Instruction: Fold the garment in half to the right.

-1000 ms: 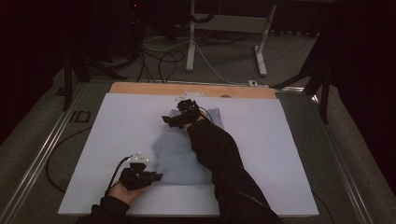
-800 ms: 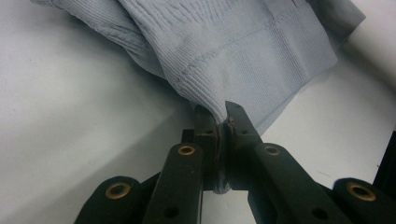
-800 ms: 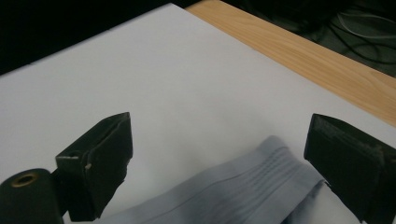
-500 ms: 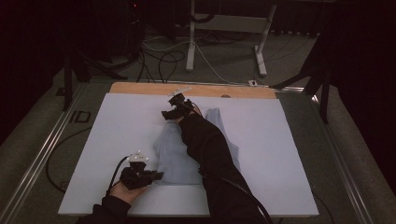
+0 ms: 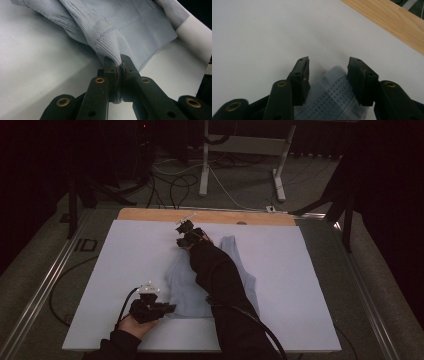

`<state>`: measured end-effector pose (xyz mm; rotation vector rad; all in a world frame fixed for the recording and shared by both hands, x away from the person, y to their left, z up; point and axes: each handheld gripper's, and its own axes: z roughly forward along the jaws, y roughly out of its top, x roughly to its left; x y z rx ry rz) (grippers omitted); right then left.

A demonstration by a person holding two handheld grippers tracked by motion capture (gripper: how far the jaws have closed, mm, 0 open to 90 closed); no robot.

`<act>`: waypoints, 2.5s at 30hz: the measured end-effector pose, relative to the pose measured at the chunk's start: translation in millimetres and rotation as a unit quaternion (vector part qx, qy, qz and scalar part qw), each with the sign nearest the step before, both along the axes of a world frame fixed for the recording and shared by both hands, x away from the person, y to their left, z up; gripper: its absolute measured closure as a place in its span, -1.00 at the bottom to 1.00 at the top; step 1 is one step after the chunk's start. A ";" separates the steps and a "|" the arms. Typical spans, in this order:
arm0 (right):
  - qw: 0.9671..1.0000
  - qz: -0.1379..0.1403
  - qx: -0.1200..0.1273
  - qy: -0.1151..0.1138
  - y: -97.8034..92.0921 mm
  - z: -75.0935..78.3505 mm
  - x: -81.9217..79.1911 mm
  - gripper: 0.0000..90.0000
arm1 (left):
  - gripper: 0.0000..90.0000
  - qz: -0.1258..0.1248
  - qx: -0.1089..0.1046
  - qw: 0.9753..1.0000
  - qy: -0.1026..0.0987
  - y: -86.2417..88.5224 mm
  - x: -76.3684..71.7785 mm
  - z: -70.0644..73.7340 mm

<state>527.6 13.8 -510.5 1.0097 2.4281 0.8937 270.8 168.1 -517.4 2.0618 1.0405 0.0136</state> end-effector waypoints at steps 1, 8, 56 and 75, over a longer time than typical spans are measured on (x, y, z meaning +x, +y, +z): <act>1.000 0.000 -0.002 0.001 0.3 -0.6 -0.1 0.16 | 0.92 0.000 0.000 1.000 0.000 -0.3 -0.2 -0.1; 0.999 0.000 -0.037 0.004 -0.7 -9.0 -0.6 0.17 | 0.92 -0.001 0.002 1.000 -0.001 -1.7 -0.5 -0.2; 0.998 0.029 -0.012 -0.056 -29.1 55.5 -11.7 0.96 | 0.92 -0.014 -0.015 1.000 -0.011 -11.7 -0.9 18.6; 0.997 0.026 0.013 -0.077 -61.2 84.6 -17.5 0.96 | 0.92 -0.067 -0.014 0.997 -0.037 -57.4 4.5 50.8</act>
